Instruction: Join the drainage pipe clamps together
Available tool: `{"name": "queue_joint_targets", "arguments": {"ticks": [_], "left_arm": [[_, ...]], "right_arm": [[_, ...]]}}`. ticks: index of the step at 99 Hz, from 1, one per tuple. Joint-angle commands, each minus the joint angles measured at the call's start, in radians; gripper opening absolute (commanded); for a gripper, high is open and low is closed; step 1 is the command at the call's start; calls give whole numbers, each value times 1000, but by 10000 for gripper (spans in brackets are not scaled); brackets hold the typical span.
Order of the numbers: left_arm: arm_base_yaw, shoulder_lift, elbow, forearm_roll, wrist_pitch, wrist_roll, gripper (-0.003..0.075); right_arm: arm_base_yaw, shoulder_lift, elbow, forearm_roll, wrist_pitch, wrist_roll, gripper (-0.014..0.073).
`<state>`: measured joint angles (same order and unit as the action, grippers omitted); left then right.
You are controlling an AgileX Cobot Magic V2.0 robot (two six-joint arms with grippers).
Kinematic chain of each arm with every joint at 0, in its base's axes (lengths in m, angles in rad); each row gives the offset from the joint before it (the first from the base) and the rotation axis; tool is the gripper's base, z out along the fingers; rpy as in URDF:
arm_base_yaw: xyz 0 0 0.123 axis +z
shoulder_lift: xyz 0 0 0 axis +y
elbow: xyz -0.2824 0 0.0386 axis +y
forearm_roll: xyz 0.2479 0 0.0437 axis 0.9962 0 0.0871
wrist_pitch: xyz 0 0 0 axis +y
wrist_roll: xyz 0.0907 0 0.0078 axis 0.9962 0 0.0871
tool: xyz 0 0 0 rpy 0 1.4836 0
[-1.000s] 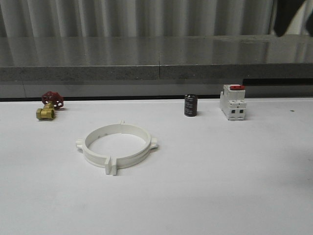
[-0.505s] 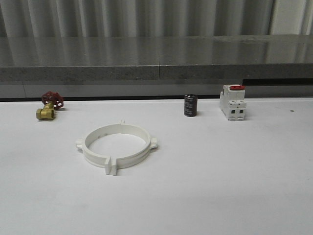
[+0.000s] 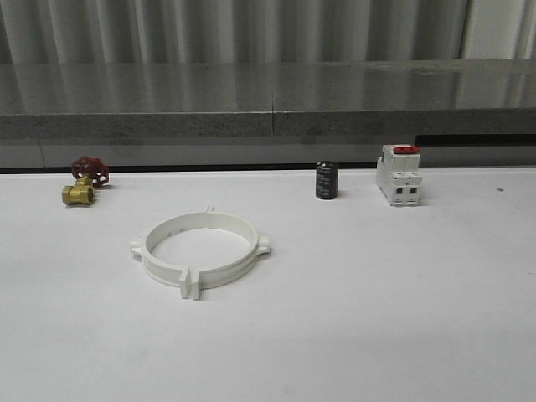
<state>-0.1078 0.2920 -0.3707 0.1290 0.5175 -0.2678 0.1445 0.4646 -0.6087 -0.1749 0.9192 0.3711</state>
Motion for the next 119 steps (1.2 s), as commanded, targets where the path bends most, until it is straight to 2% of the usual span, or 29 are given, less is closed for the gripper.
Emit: {"name": "queue_joint_targets", "arguments": {"ticks": [1,86,104,119], "left_arm": [[0,6,-25,-3,-77,-2,-20],[0,6,-25,-3,-77,-2,-20],[0,6,-25,-3,-77,-2,-20],[0,6,-25,-3,-77,-2,-20]], "right_arm": [[-7,3,-20,-15,-57,-16,-67],[-7,-1,-5,-14,-74,-17,-67],[-39,-78,97,8,-301,-83,-67],[-100,-161,222,87,-520,-142,-67]]}}
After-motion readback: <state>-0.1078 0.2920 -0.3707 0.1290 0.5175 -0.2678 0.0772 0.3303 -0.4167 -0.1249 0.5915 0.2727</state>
